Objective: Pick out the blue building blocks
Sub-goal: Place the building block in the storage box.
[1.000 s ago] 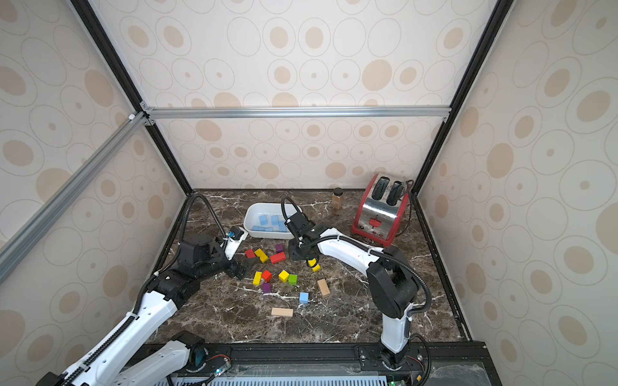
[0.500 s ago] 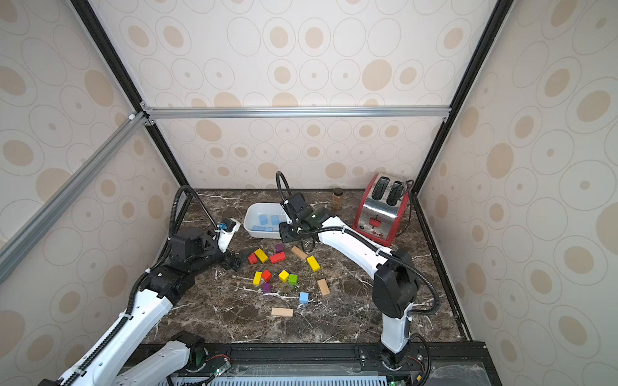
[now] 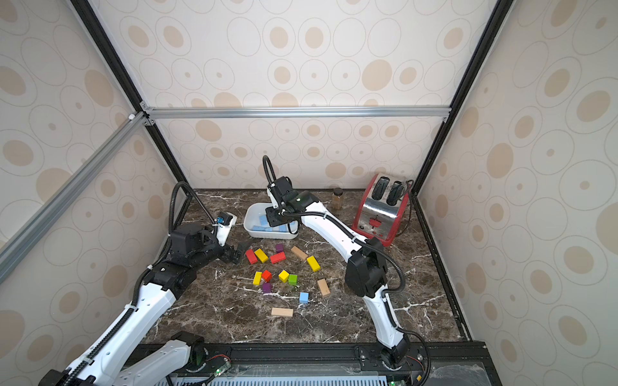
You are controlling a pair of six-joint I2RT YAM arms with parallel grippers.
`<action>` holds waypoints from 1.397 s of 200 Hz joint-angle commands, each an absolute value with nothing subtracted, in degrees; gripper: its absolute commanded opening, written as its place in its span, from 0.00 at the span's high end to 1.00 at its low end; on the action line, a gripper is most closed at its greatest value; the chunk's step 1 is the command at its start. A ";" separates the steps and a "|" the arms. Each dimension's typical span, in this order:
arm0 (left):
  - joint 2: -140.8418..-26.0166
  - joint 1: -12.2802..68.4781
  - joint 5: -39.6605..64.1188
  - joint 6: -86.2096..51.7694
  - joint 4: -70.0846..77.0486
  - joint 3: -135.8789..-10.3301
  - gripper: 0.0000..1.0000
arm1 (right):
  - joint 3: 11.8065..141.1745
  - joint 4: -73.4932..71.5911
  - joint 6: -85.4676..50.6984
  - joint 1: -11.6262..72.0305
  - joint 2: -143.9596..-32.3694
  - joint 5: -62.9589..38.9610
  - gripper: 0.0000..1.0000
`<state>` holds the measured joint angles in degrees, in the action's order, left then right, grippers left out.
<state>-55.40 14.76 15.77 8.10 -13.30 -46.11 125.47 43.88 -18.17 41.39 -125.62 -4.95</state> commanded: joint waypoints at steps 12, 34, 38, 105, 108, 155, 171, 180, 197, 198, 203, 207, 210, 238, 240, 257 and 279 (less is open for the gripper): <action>-57.44 14.16 14.21 7.47 -9.78 -48.54 0.01 | 130.44 45.00 -17.66 39.71 -129.87 -6.13 1.00; -58.79 14.19 13.45 6.93 -8.36 -48.02 0.01 | 133.45 44.28 -17.67 38.73 -132.56 -6.31 1.00; -59.07 14.20 13.33 6.81 -8.05 -47.96 0.01 | 133.66 44.04 -17.78 38.61 -133.05 -6.41 1.00; -60.77 14.15 12.49 6.49 -6.21 -46.61 0.01 | 136.16 39.51 -20.31 35.46 -140.75 -8.07 1.00; -60.84 14.15 12.50 6.61 -6.26 -46.56 0.01 | 136.46 39.45 -20.45 35.30 -141.18 -8.27 1.00; -62.33 14.15 12.52 7.13 -6.06 -46.14 0.01 | 138.24 35.13 -23.73 33.55 -146.36 -12.16 1.00; -62.86 14.15 12.58 7.12 -5.63 -46.02 0.01 | 140.00 35.21 -23.82 33.35 -148.12 -12.72 1.00; -63.22 14.15 12.63 7.12 -5.47 -45.91 0.01 | 140.56 34.94 -23.82 33.37 -148.98 -12.85 1.00; -63.93 14.14 12.77 7.04 -5.15 -45.86 0.01 | 140.84 33.86 -24.12 33.38 -150.15 -12.79 1.00; -63.96 14.15 12.80 6.99 -5.08 -45.83 0.01 | 140.87 33.85 -24.14 33.35 -150.22 -12.77 1.00; -64.21 14.15 12.81 6.94 -4.86 -45.76 0.01 | 140.95 33.57 -24.30 33.32 -150.52 -12.51 1.00; -64.33 14.13 12.91 6.87 -4.84 -45.72 0.01 | 141.04 33.49 -24.41 33.33 -150.80 -12.28 1.00; -64.47 14.15 12.92 6.88 -4.76 -45.74 0.01 | 141.13 33.31 -24.47 33.31 -150.99 -12.15 1.00; -65.08 14.15 12.88 6.91 -4.46 -45.72 0.01 | 142.29 32.86 -25.66 33.31 -152.72 -10.62 0.93; -65.14 14.15 12.89 6.89 -4.41 -45.62 0.01 | 142.29 32.79 -25.71 33.31 -152.81 -10.58 0.92; -65.55 14.15 12.92 7.01 -3.96 -45.18 0.01 | 142.76 32.42 -26.31 33.31 -153.81 -9.50 0.91; -66.17 14.15 13.18 6.96 -3.73 -45.10 0.01 | 143.37 32.49 -27.37 33.31 -154.92 -7.84 0.87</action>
<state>-65.49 14.52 12.73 6.76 -5.52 -45.23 141.49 32.88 -25.61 33.15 -152.68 -10.48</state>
